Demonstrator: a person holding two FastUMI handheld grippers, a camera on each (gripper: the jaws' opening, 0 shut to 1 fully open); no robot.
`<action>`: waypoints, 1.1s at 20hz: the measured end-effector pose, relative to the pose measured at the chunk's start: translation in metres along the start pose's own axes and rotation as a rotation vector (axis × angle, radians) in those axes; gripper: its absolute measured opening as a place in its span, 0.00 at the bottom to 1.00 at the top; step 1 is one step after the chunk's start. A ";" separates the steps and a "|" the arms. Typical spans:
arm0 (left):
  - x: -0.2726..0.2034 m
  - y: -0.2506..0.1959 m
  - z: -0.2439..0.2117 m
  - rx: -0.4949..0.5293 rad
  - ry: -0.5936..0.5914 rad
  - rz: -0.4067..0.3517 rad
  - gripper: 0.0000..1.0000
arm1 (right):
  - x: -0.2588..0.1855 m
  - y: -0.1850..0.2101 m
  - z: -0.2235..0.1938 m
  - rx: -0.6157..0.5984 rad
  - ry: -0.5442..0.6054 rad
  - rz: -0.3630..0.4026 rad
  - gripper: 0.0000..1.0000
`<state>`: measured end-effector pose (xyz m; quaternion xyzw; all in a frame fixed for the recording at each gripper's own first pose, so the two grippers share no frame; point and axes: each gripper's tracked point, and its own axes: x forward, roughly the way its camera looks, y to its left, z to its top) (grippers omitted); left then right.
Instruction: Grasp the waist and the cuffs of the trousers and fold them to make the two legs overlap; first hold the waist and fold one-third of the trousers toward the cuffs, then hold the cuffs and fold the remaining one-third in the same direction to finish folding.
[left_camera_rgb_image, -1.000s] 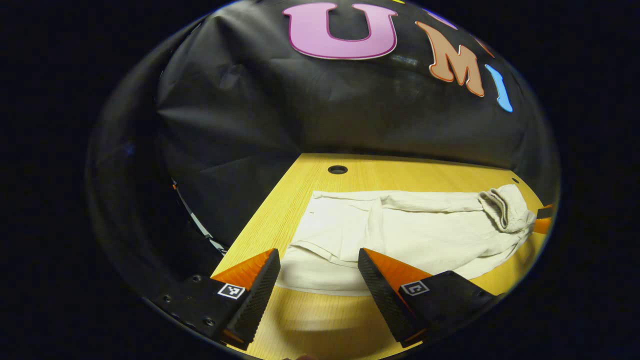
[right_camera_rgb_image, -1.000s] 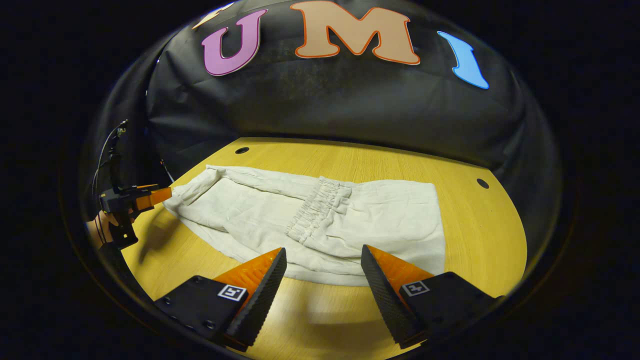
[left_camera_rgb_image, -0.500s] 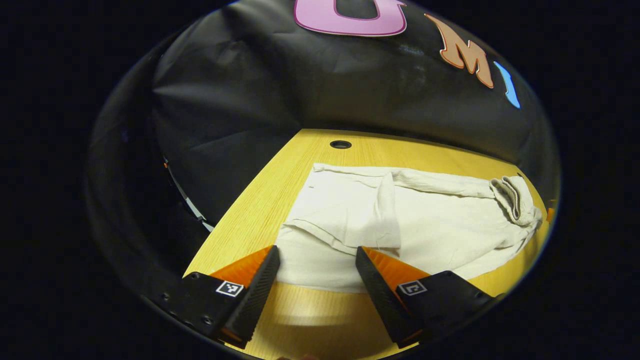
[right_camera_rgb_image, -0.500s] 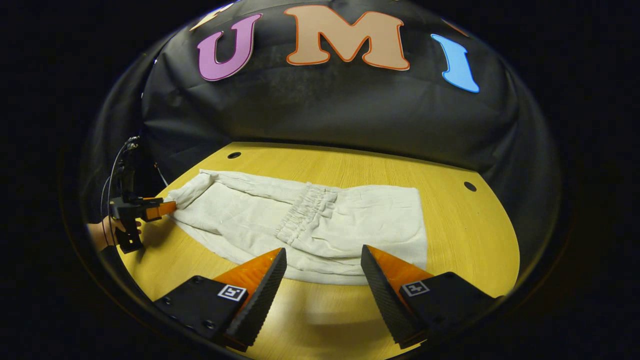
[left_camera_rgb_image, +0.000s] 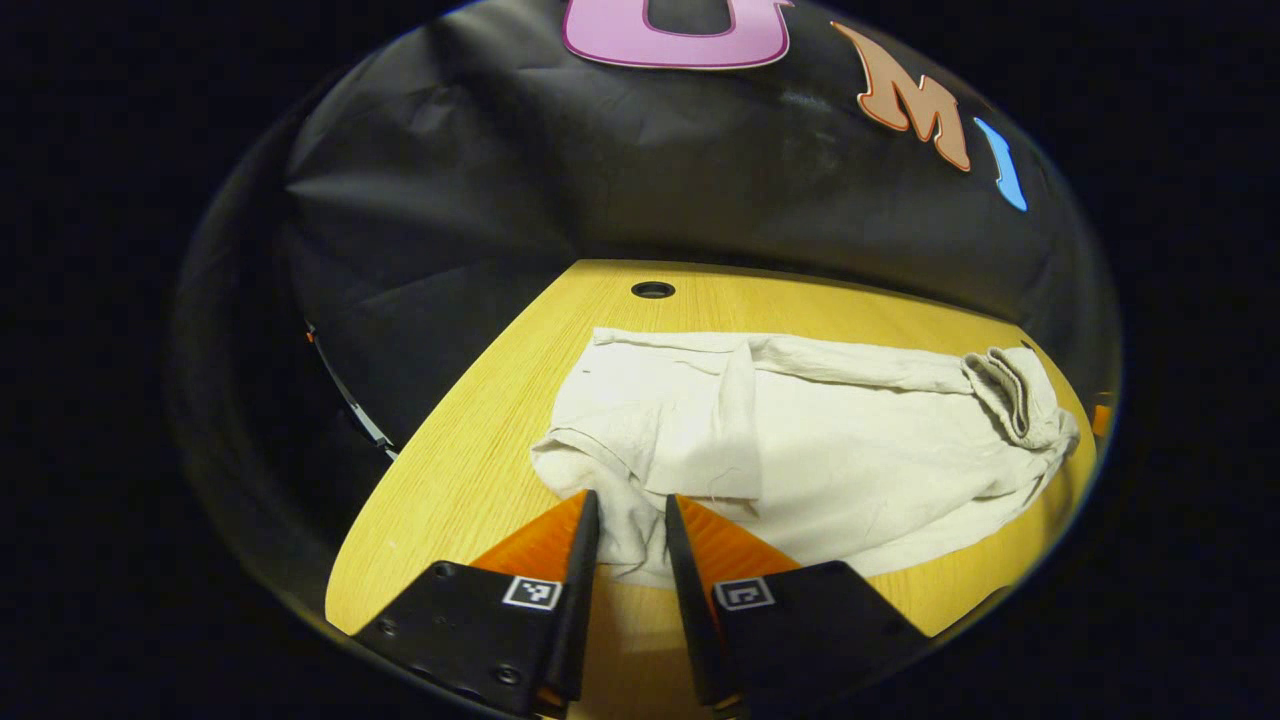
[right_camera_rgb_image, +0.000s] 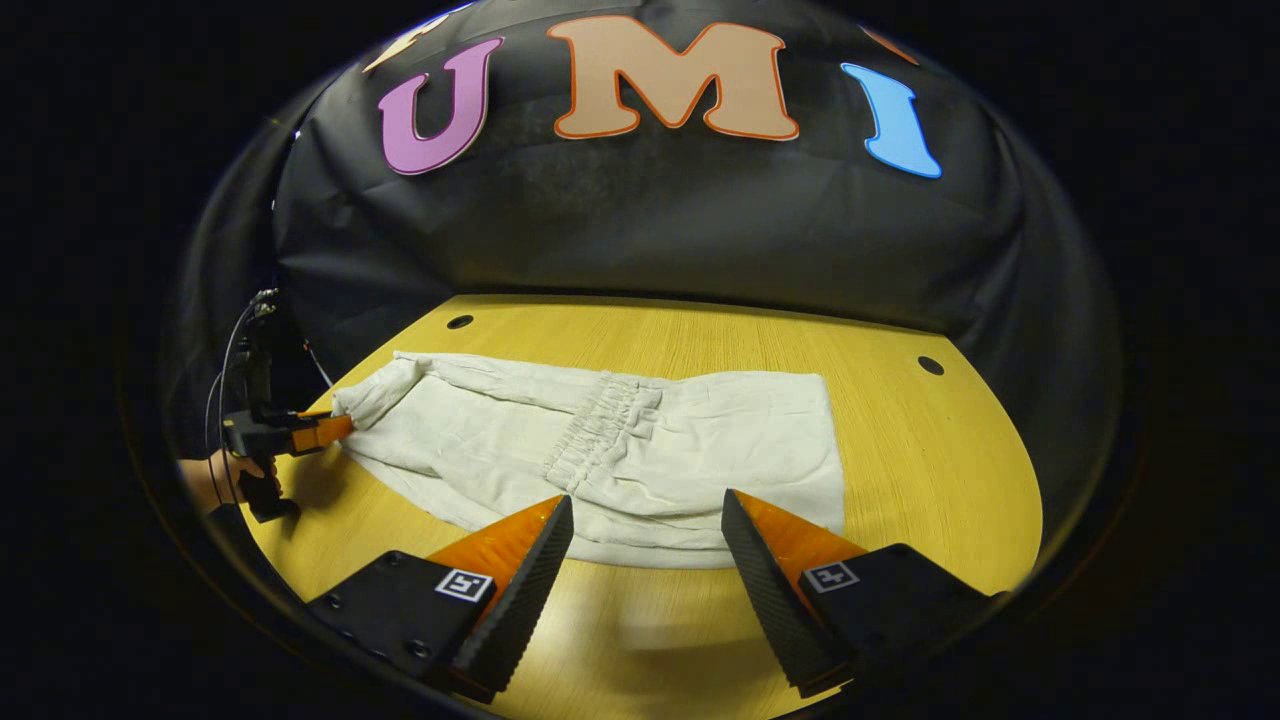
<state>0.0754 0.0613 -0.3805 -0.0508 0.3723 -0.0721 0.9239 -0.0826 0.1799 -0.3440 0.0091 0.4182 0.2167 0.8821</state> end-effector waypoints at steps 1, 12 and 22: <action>0.001 0.000 0.001 -0.007 -0.006 0.001 0.27 | -0.003 -0.003 0.002 0.005 -0.006 -0.001 0.96; -0.013 -0.016 0.040 -0.051 -0.048 0.121 0.00 | -0.035 -0.067 -0.003 0.031 -0.028 0.000 0.97; -0.055 -0.103 0.136 0.043 -0.191 0.079 0.00 | -0.050 -0.109 -0.003 0.050 -0.049 0.054 0.96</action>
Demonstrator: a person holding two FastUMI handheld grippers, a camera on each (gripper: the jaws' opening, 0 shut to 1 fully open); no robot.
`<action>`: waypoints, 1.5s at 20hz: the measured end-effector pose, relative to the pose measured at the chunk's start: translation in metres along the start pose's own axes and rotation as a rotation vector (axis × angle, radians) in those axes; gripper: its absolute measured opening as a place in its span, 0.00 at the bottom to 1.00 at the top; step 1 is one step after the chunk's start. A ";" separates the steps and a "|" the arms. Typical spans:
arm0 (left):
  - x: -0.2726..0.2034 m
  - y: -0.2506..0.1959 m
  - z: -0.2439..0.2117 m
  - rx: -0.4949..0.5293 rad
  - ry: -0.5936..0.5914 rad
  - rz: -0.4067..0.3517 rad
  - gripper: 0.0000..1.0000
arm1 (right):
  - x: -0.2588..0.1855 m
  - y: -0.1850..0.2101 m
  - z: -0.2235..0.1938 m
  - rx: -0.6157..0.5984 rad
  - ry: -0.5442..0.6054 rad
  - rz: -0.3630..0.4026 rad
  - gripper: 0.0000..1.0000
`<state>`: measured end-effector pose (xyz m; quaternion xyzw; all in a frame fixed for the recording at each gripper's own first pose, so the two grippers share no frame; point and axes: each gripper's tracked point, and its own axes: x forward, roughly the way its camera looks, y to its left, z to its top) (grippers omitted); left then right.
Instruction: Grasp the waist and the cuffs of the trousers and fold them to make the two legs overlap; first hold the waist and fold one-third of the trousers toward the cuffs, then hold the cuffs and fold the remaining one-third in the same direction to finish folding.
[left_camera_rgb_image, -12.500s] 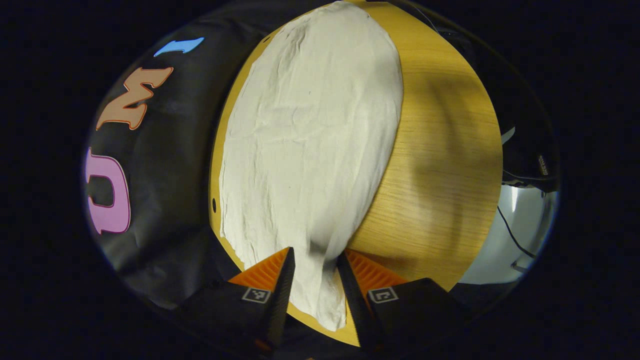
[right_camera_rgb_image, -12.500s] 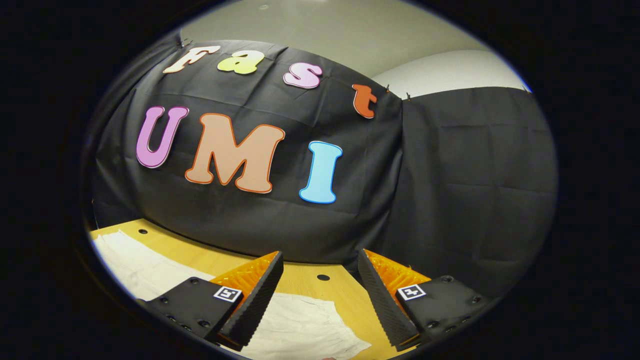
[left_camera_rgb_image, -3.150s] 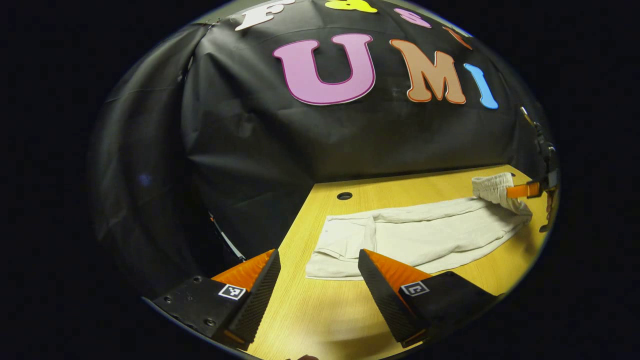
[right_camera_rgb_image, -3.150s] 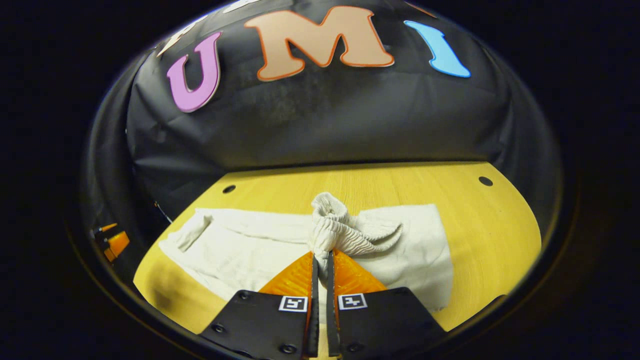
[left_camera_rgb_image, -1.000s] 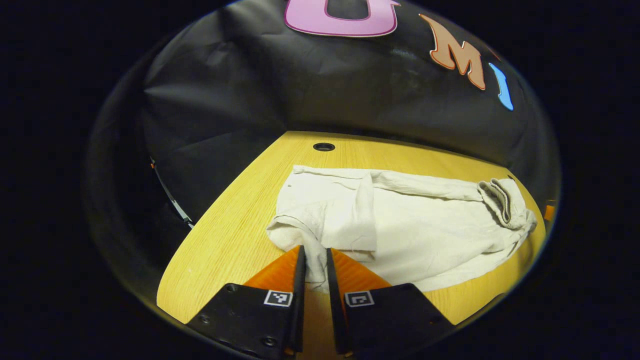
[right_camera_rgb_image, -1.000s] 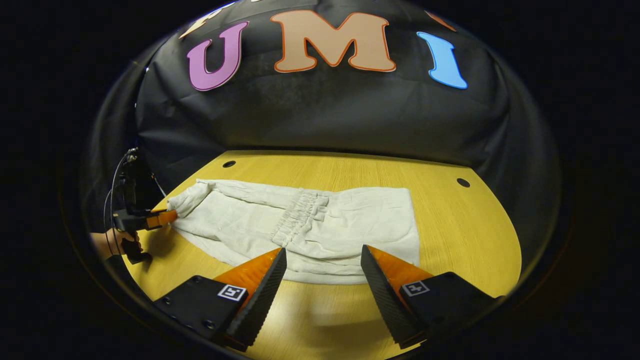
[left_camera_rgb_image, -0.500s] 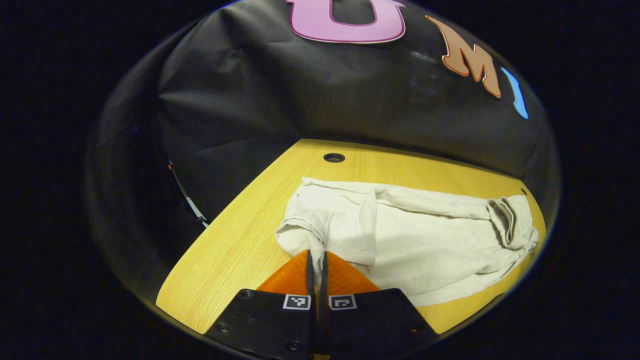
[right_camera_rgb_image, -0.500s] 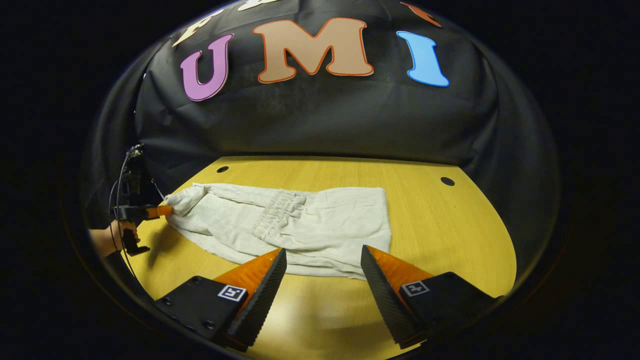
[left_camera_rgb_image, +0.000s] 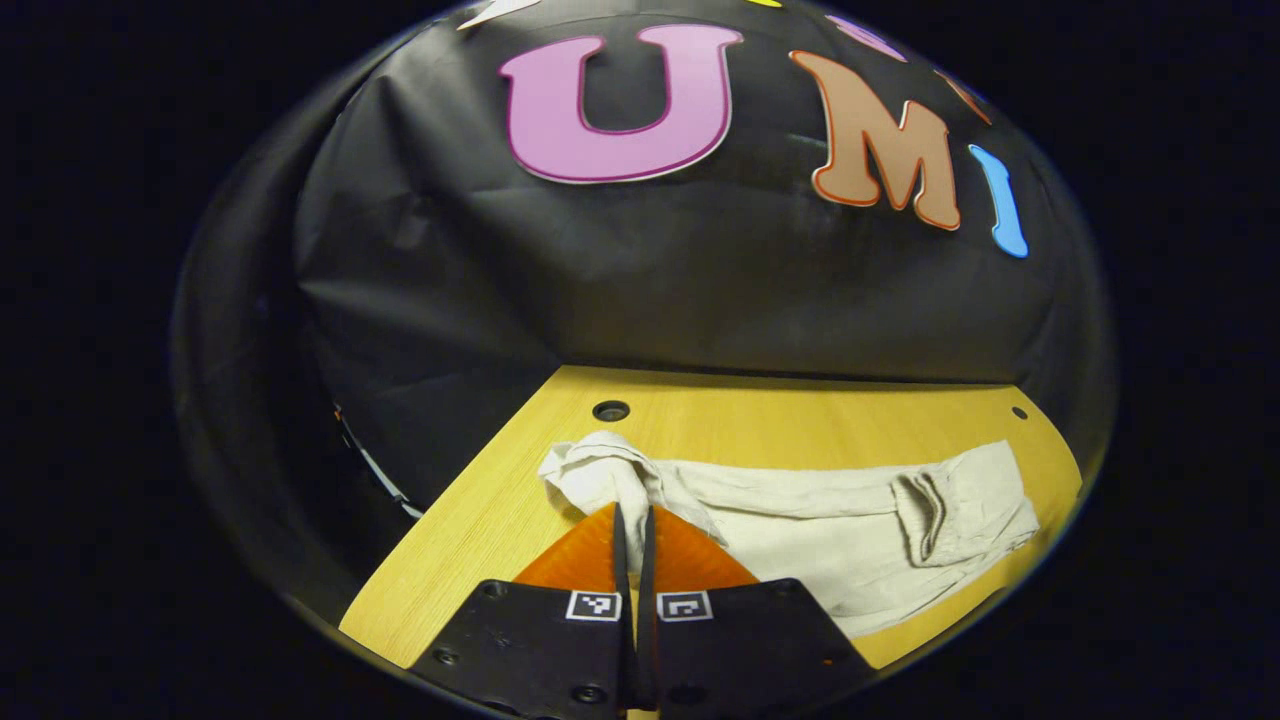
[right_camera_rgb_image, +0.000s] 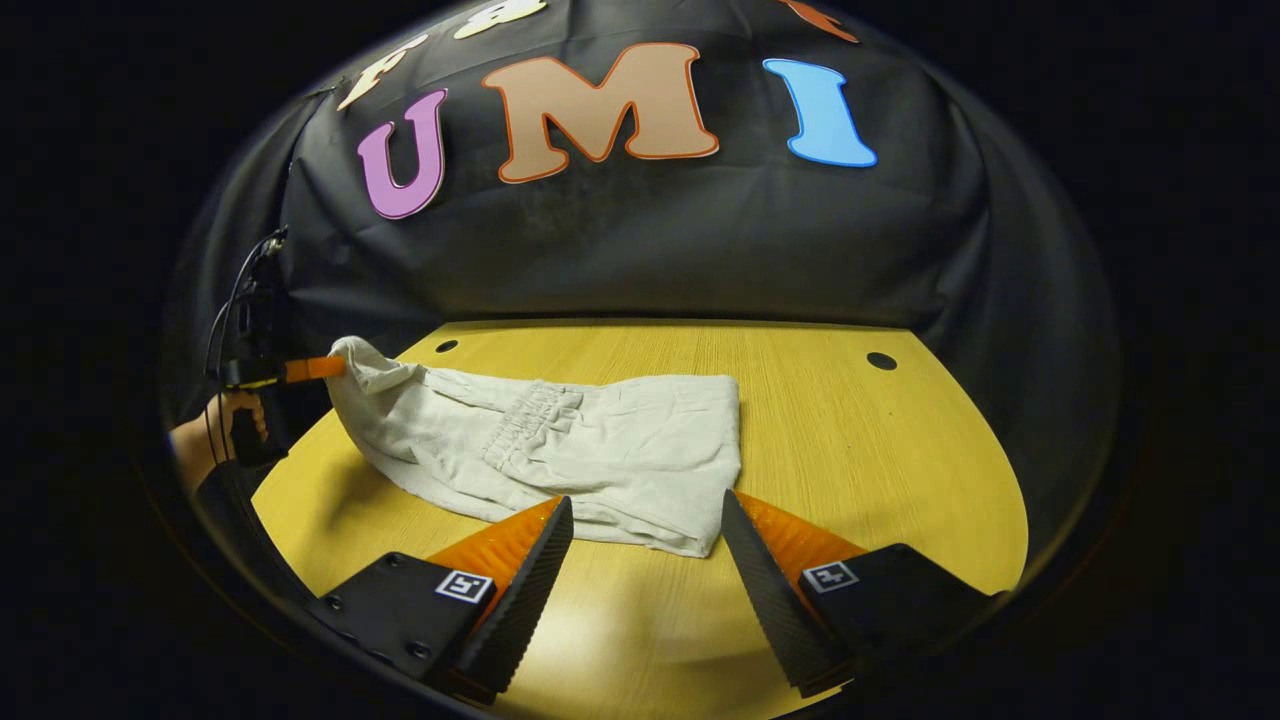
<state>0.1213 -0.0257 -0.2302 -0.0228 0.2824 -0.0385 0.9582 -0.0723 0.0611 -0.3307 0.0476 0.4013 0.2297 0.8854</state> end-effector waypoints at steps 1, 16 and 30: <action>-0.004 -0.011 0.007 0.003 -0.013 -0.012 0.00 | -0.002 -0.004 -0.001 0.008 -0.002 0.003 0.92; -0.023 -0.166 0.088 0.087 -0.149 -0.185 0.00 | -0.036 -0.077 -0.017 0.074 -0.025 -0.021 0.96; -0.034 -0.322 0.086 0.114 -0.161 -0.414 0.00 | -0.055 -0.128 -0.029 0.091 -0.020 -0.048 0.96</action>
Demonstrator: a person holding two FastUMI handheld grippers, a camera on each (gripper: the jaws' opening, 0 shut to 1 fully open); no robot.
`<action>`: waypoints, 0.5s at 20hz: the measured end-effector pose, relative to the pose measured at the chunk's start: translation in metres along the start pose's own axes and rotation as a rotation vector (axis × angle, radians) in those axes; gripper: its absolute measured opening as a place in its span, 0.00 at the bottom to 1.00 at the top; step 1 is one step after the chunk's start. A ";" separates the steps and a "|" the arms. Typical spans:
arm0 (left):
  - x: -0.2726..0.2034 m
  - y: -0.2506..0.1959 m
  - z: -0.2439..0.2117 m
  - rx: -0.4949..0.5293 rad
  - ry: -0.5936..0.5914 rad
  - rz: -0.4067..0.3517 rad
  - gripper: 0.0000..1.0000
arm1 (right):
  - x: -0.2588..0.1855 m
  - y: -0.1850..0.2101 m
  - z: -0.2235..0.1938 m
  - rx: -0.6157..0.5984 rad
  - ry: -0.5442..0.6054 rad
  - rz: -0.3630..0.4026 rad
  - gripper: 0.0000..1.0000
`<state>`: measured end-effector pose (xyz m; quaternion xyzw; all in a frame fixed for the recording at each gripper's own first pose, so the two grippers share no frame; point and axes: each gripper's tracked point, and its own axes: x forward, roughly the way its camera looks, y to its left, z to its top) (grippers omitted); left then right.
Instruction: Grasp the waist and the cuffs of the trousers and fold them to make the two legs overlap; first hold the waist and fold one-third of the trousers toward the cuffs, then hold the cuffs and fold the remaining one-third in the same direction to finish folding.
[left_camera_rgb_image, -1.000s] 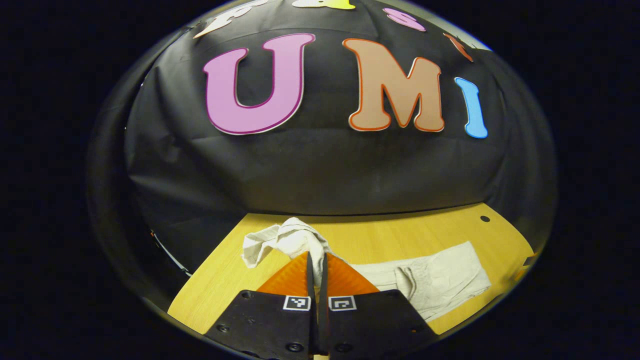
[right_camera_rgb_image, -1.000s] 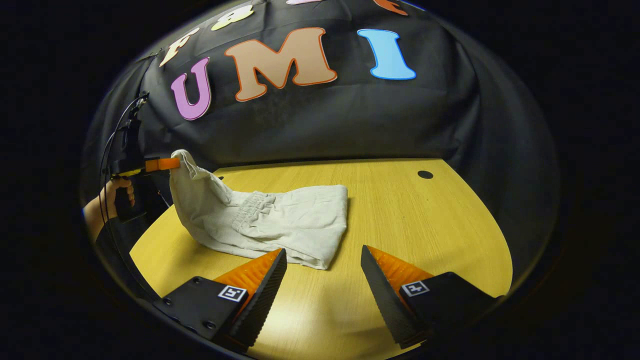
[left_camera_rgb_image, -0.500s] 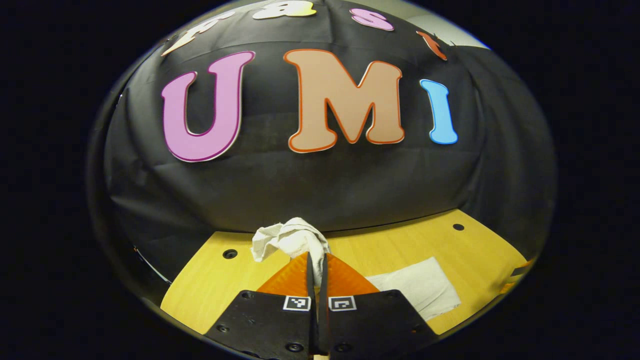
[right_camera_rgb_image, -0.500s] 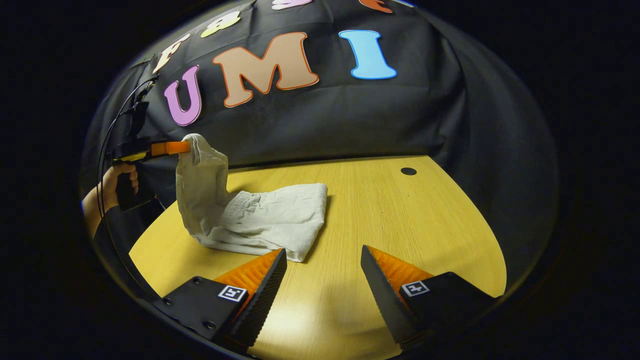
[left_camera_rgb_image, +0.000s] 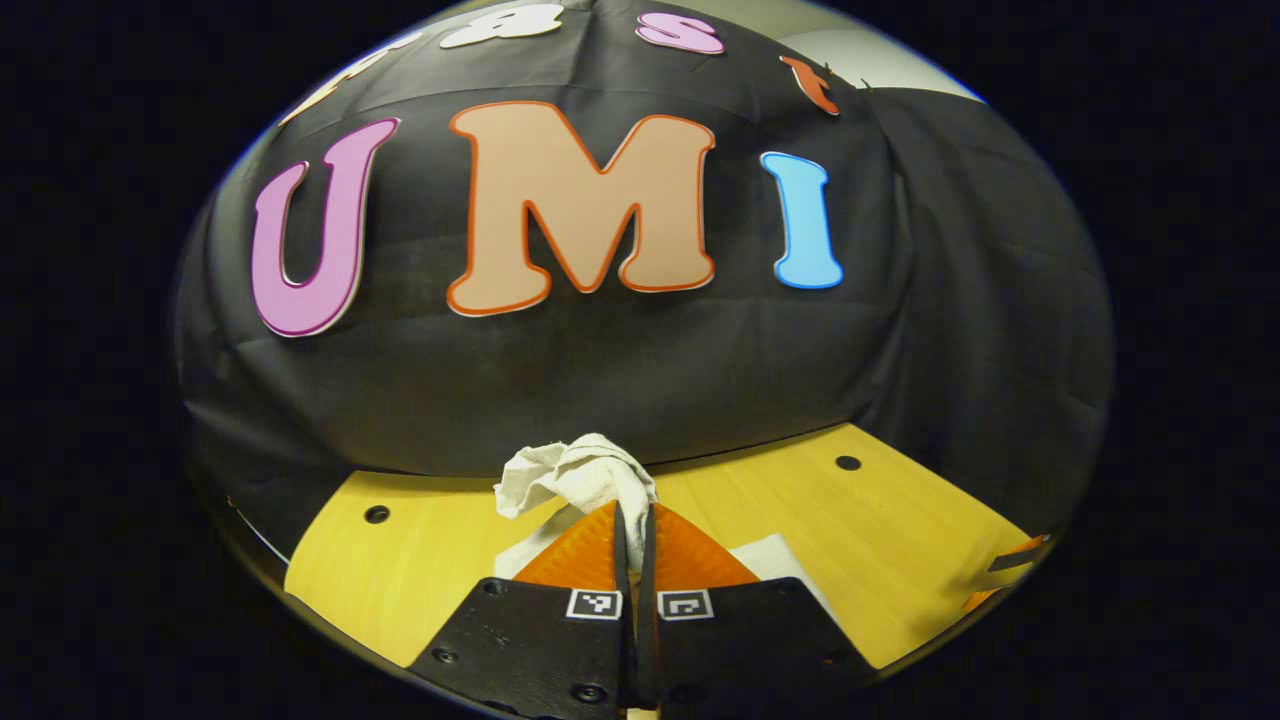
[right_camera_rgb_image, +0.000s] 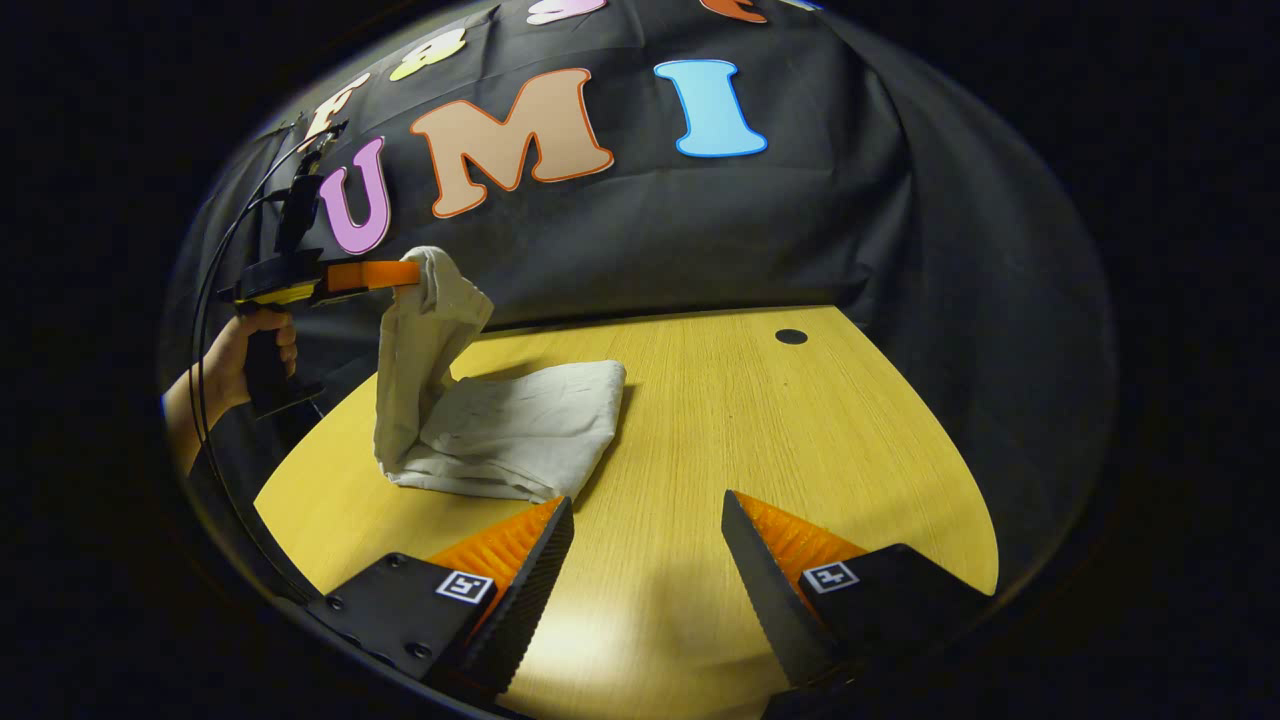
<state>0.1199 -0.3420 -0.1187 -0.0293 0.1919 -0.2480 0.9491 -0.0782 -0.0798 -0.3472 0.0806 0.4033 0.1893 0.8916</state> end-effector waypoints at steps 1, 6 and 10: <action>0.004 -0.011 -0.002 0.004 -0.003 -0.017 0.00 | -0.001 -0.003 0.000 0.002 0.001 -0.001 0.96; 0.013 -0.063 -0.032 -0.015 0.012 -0.108 0.00 | -0.002 -0.015 -0.005 -0.008 0.009 0.004 0.96; 0.017 -0.097 -0.076 0.005 0.062 -0.165 0.00 | -0.004 -0.022 -0.009 -0.020 0.017 0.014 0.96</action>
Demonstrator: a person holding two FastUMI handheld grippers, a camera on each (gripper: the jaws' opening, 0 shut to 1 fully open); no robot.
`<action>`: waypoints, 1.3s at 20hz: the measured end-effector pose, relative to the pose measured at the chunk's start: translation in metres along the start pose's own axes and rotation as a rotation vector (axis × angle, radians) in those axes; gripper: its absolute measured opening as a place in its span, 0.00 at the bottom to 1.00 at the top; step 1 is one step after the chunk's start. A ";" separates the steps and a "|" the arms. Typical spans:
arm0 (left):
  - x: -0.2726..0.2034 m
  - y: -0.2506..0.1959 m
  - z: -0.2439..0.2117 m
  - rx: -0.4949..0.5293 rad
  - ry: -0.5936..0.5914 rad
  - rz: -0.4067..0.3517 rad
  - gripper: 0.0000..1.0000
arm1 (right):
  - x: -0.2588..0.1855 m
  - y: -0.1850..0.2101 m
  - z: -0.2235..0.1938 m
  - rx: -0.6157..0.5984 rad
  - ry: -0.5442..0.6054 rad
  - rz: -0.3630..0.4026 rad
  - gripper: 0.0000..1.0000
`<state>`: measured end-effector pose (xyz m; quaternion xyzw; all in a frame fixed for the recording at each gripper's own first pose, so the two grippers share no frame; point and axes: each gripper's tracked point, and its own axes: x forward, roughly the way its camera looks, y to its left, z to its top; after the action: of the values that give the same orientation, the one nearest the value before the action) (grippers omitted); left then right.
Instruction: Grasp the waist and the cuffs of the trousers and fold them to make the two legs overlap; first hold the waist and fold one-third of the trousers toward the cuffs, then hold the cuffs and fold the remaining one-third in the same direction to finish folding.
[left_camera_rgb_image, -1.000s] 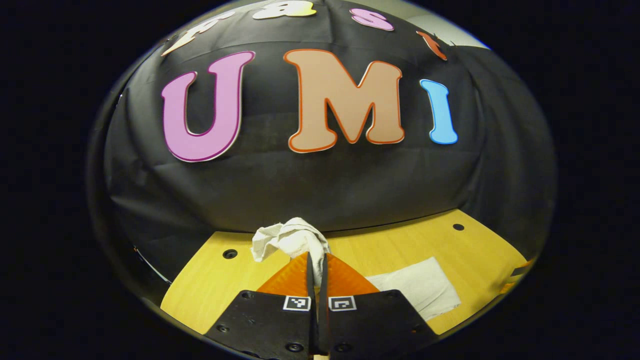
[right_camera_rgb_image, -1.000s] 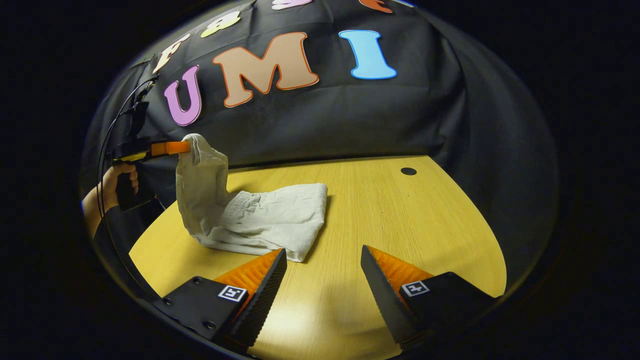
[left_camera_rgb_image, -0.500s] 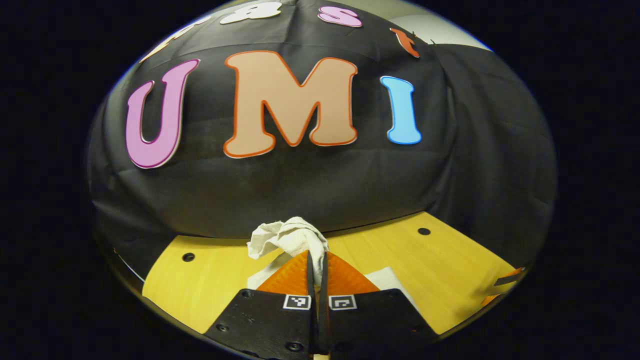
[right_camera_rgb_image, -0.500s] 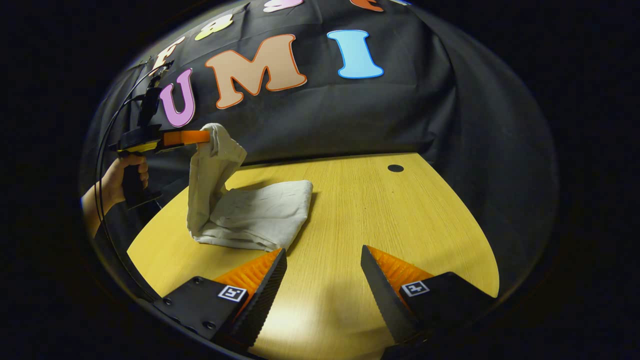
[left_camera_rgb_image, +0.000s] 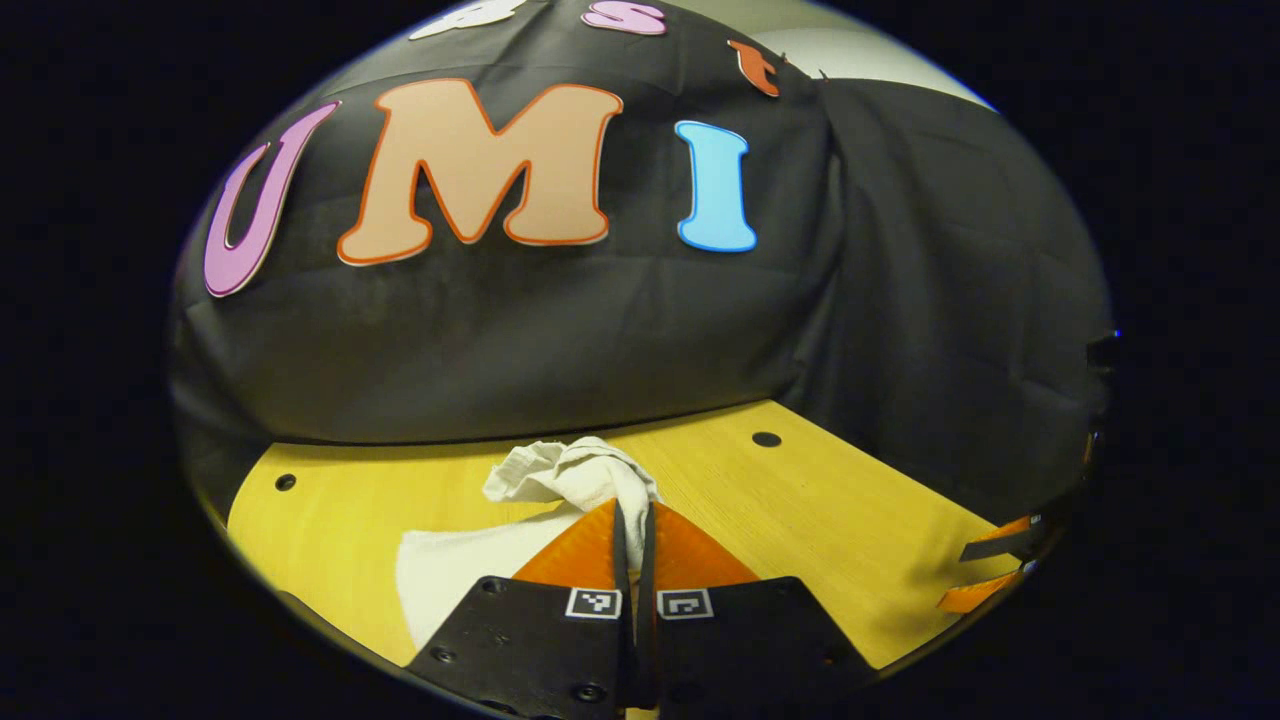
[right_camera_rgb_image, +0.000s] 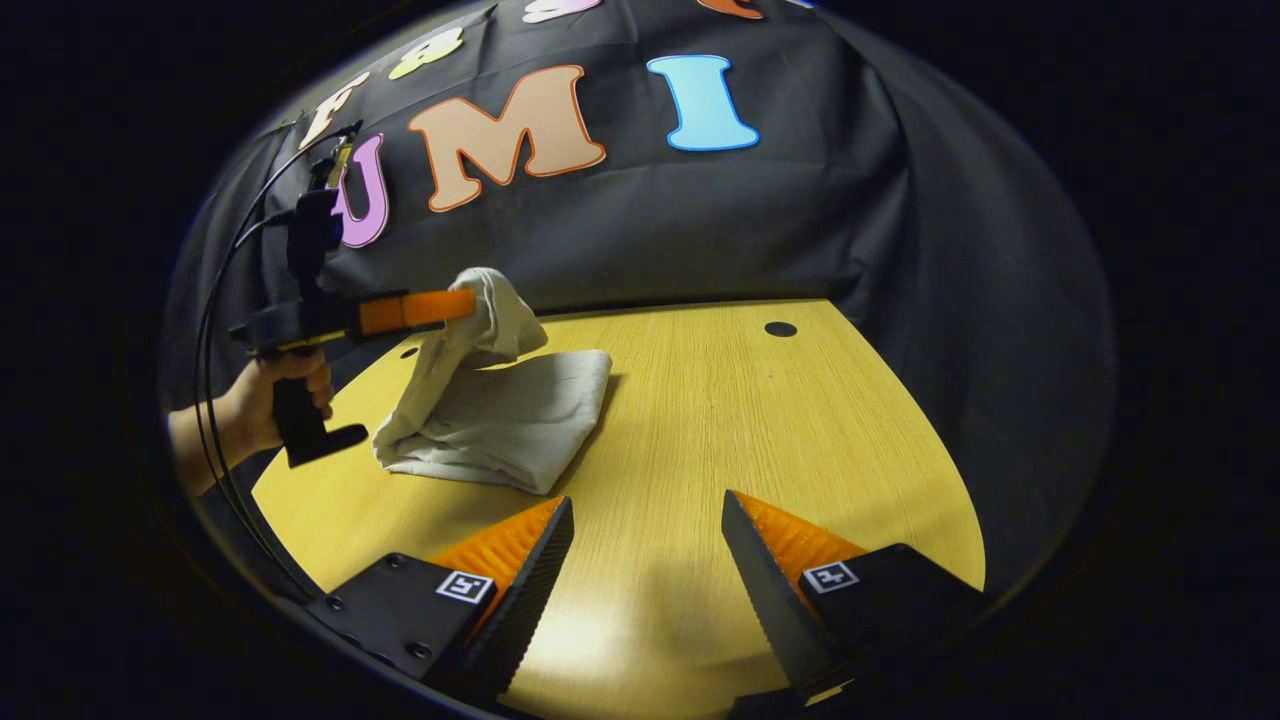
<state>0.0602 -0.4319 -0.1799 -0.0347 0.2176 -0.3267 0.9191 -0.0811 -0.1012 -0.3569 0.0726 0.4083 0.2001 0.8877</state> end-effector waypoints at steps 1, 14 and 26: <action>0.000 -0.007 -0.011 0.018 0.014 -0.009 0.00 | -0.001 -0.001 0.001 -0.004 0.000 0.004 0.96; -0.038 -0.027 -0.064 0.025 0.092 -0.034 0.79 | 0.000 0.027 0.040 -0.029 -0.084 0.040 0.97; -0.204 0.139 0.075 0.057 -0.240 0.363 0.93 | -0.051 0.139 0.168 -0.136 -0.457 0.030 0.96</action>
<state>0.0319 -0.2031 -0.0636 -0.0075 0.1002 -0.1557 0.9827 -0.0255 0.0096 -0.1702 0.0622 0.1812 0.2188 0.9568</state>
